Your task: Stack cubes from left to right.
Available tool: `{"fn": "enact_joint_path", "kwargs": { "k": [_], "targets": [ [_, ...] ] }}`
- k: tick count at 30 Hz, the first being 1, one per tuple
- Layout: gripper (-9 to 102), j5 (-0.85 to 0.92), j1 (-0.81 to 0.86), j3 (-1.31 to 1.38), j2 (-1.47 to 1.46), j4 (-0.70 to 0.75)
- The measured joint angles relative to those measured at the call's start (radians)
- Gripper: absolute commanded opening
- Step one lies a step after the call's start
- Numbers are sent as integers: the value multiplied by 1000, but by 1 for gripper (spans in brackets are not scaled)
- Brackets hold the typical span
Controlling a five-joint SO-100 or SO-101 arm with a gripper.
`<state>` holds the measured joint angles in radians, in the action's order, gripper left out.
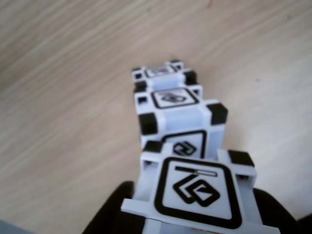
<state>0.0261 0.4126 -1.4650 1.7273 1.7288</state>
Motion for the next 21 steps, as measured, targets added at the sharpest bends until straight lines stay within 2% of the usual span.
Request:
{"fn": "enact_joint_path", "kwargs": {
  "k": [21],
  "targets": [
    [0,-26,-71,0,0,0]
  ]
}}
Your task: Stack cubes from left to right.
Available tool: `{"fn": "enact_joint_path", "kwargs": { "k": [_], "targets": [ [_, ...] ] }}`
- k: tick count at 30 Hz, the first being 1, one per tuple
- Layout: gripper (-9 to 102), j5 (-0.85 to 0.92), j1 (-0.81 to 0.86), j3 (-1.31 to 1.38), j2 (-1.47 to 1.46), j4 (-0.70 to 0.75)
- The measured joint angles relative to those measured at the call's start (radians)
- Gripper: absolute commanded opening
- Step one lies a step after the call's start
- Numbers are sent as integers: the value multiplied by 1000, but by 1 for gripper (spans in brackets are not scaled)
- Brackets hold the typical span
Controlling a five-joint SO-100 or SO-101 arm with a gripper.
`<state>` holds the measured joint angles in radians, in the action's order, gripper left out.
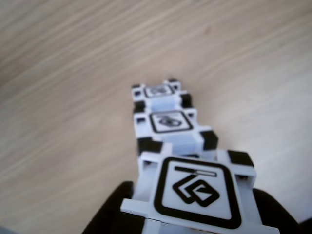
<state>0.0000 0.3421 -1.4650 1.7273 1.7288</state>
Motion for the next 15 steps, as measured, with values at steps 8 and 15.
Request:
{"fn": "enact_joint_path", "kwargs": {
  "k": [8,15],
  "targets": [
    [0,0,-8,0,0,0],
    [0,0,-6,0,0,0]
  ]
}}
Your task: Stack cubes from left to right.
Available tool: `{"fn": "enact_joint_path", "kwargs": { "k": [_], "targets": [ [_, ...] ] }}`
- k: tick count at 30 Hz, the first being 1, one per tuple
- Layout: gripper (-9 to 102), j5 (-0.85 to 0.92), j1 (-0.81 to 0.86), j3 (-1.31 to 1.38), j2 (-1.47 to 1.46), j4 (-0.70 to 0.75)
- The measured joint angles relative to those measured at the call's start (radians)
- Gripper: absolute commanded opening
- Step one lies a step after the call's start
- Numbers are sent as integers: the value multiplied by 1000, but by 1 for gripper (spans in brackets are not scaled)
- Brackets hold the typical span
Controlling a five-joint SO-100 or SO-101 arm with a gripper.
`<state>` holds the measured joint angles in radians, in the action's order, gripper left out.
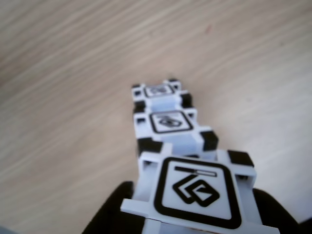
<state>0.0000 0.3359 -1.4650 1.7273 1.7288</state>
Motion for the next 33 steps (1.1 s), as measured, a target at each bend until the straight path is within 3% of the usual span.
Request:
{"fn": "enact_joint_path", "kwargs": {
  "k": [33],
  "targets": [
    [0,32,12,3,-34,0]
  ]
}}
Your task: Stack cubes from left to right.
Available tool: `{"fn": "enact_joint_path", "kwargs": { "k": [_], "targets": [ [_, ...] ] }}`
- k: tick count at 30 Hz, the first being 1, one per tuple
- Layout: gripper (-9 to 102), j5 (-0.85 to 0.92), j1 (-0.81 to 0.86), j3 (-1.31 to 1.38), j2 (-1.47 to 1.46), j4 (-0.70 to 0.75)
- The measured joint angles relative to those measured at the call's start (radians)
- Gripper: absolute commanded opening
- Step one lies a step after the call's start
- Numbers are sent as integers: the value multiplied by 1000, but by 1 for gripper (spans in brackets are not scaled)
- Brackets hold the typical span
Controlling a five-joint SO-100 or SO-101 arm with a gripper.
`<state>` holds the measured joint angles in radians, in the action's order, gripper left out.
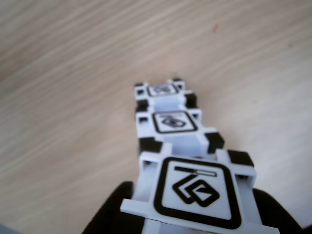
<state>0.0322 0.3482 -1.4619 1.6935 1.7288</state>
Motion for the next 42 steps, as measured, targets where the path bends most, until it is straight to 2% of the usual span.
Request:
{"fn": "enact_joint_path", "kwargs": {
  "k": [3,6,10,15,37,42],
  "targets": [
    [4,0,0,-2,0,0],
    [13,11,3,-2,0,0],
    [33,17,3,-2,0,0],
    [42,29,8,-3,-3,0],
    [48,114,-6,-3,-2,0],
    [47,112,-117,-3,-2,0]
  ]
}}
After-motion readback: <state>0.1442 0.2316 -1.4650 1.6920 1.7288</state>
